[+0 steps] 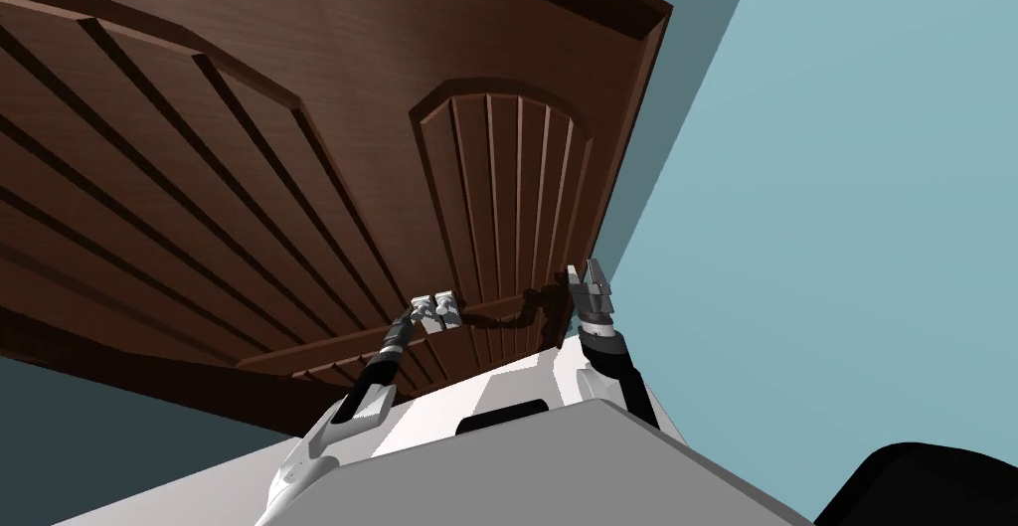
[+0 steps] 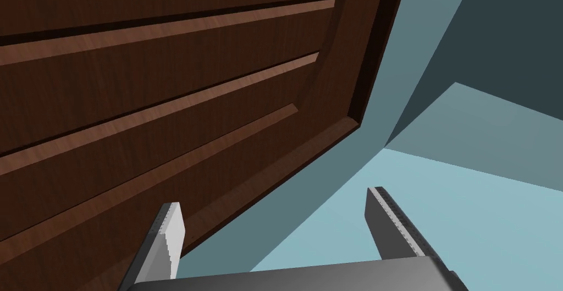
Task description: Pull the door open
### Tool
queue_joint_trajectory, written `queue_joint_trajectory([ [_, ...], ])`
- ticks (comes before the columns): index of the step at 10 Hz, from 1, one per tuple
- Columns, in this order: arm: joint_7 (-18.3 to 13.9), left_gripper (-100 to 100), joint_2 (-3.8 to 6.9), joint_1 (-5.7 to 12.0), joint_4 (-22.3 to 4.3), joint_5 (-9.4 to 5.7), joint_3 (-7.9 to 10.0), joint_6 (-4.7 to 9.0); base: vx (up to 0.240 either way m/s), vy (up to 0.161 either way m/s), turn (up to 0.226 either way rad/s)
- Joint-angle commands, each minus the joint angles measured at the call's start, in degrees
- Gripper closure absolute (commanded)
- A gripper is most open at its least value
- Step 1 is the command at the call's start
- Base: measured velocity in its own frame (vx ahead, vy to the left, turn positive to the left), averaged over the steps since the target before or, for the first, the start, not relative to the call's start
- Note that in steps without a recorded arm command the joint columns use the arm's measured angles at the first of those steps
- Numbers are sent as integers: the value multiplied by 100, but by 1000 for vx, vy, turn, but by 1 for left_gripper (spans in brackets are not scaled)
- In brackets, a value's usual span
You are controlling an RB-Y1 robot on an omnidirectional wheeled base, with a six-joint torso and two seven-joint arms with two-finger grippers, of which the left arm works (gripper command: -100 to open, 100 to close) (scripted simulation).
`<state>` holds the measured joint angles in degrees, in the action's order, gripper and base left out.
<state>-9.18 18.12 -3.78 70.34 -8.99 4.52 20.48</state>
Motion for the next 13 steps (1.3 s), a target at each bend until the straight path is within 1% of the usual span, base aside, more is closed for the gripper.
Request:
queue_joint_trajectory([
  [1,-1,100,5,-7,-2,-1,5,-7,-30,18,6],
  [5,-1,100,5,-7,-2,-1,5,-7,-20,5,-1],
  [6,-11,-100,103,-128,-37,-28,127,-24,-144,63,195],
  [8,-24,-100,148,-193,-27,-40,159,-34,-193,53,82],
  [10,-47,-100,168,-241,29,-44,130,-43,-169,-28,15],
  [12,-84,-100,143,-251,160,-36,-4,-48,-202,-88,-44],
  [13,-109,-100,99,-219,272,-23,-138,-48,-185,-102,-134],
])
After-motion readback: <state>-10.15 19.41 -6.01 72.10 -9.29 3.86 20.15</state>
